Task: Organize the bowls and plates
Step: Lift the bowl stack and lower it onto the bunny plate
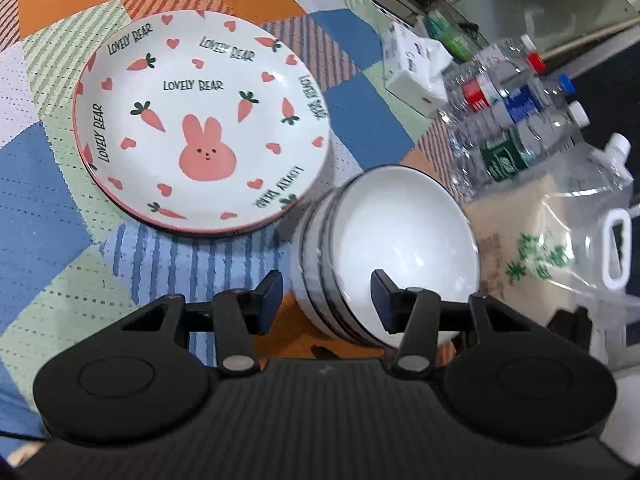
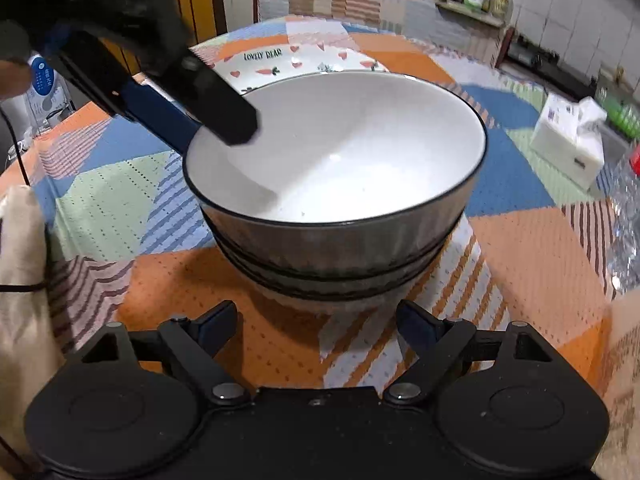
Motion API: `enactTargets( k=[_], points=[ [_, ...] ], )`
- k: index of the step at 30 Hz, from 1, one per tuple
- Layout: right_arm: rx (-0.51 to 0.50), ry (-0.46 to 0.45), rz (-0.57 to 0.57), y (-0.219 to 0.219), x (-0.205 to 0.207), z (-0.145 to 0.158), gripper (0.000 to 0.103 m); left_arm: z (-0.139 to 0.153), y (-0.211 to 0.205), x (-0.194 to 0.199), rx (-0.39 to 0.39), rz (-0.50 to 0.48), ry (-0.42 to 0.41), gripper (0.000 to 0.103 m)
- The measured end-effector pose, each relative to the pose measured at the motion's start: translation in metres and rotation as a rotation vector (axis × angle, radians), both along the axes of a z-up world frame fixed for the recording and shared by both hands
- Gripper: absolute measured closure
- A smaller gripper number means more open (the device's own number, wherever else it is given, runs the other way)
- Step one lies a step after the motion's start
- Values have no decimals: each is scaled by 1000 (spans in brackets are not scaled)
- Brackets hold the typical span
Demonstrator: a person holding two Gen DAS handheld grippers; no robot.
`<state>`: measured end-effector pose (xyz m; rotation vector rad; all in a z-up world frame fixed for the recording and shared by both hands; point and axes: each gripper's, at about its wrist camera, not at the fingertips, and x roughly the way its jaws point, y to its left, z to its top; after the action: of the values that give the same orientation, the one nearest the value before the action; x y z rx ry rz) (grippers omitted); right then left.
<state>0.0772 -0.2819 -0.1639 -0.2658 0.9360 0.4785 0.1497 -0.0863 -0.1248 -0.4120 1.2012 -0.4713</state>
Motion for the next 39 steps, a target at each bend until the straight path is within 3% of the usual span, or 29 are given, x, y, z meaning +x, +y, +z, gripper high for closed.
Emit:
enactTargets(
  k=[6, 13, 19, 26, 30, 39],
  points=[
    [39, -104, 7, 0, 6, -8, 11, -19, 1, 3, -25, 19, -4, 56],
    [107, -131, -17, -5, 15, -14, 9, -26, -10, -2, -17, 4, -63, 58],
    [140, -159, -23, -5, 16, -21, 6, -39, -16, -3, -55, 24, -29, 56],
    [142, -173, -12, -6, 5, -19, 7, -34, -15, -6, -43, -46, -6, 56],
    [153, -194, -9, -6, -3, -13, 7, -24, -11, -16, -50, -68, -35, 57],
    [147, -311, -5, 8, -13, 24, 7, 31, 7, -19, -35, -117, -124, 57]
  ],
)
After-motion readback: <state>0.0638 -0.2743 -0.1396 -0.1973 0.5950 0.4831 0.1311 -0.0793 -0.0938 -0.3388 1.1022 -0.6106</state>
